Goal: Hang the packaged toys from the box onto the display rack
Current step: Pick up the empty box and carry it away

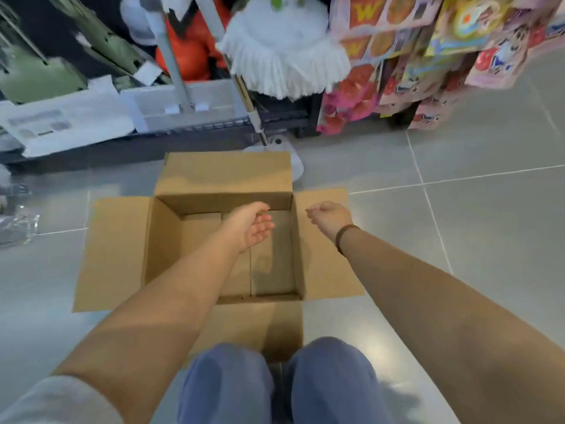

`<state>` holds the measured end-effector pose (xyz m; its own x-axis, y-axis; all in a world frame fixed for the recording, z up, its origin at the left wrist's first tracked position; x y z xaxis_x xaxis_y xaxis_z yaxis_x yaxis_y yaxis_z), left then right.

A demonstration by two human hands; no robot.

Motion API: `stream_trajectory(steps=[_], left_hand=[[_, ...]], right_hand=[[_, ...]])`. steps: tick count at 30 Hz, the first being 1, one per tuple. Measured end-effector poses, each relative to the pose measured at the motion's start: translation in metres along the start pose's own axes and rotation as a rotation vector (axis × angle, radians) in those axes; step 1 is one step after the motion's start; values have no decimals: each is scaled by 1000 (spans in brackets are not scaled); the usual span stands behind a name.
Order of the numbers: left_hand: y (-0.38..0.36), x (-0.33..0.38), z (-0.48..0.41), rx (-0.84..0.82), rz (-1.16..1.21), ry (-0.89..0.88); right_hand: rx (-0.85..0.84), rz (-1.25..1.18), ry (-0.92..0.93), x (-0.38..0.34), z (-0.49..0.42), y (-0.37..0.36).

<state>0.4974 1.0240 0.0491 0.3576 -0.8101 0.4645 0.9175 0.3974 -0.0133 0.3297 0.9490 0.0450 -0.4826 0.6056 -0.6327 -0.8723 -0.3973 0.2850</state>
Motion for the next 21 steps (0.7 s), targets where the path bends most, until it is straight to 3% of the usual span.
stream_trajectory(steps=[4, 9, 15, 21], left_hand=[[-2, -43, -85, -13, -24, -12], [-7, -76, -142, -63, -38, -25], [-6, -100, -157, -69, -115, -19], [5, -95, -127, 53, -153, -86]], right_hand=[[-13, 181, 93, 46, -60, -37], [136, 483, 190, 75, -109, -59], [-12, 330, -146, 124, -117, -69], [-58, 92, -243, 120, -96, -81]])
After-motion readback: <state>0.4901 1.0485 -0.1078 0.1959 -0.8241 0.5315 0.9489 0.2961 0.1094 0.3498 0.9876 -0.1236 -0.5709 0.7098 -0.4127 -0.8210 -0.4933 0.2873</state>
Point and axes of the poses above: each hand's wrist, its own z-axis away from the middle knuckle, its own y-axis out of the back of the hand, x = y × z, the point moved 8 cm from there along -z, towards the middle knuckle, and after that the axes turned 4 degrees about -z, right-handed, at the moved point
